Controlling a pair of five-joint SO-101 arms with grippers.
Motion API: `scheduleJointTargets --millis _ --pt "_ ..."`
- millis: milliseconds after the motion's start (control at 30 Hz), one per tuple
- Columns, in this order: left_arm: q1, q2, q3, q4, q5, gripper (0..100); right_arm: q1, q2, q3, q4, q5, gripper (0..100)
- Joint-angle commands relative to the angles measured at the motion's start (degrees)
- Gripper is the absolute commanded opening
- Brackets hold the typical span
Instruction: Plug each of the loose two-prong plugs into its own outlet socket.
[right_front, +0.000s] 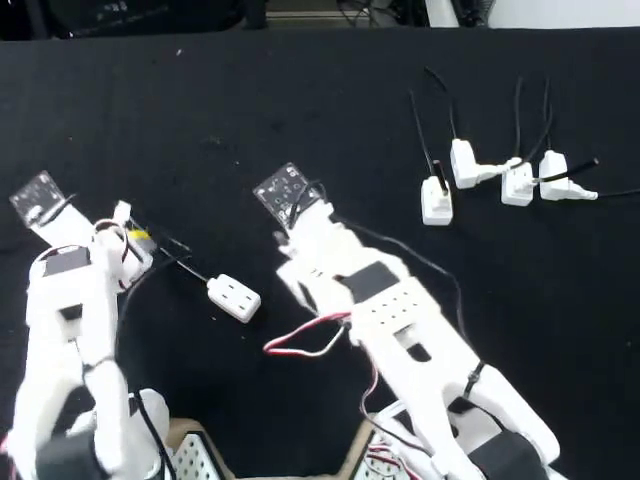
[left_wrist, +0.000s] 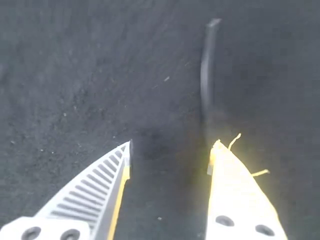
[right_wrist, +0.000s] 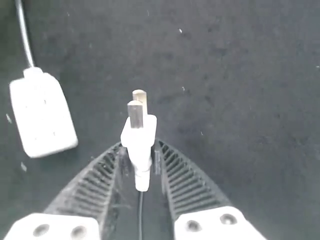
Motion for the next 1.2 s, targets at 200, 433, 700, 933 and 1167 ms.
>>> scheduleJointTargets --millis 200,433,700,933,1167 --pt "9.54 -26.46 1.54 0.88 -0.53 25 -10.73 -0.66 4.35 -11.78 -9.85 1.1" --pt "17.54 -27.78 2.51 1.32 -6.24 25 -14.51 -7.69 5.23 -6.77 -9.93 1.1" --pt "22.02 -28.40 6.11 1.41 -11.34 25 -16.00 -23.60 12.79 -5.54 -9.85 1.1" --pt "26.68 -28.48 7.52 1.14 -11.52 25 -16.00 -24.04 15.52 -9.41 -9.85 1.1" --pt "26.59 -28.48 5.41 1.41 -11.60 25 -16.00 -24.04 15.87 -9.93 -9.85 1.1"
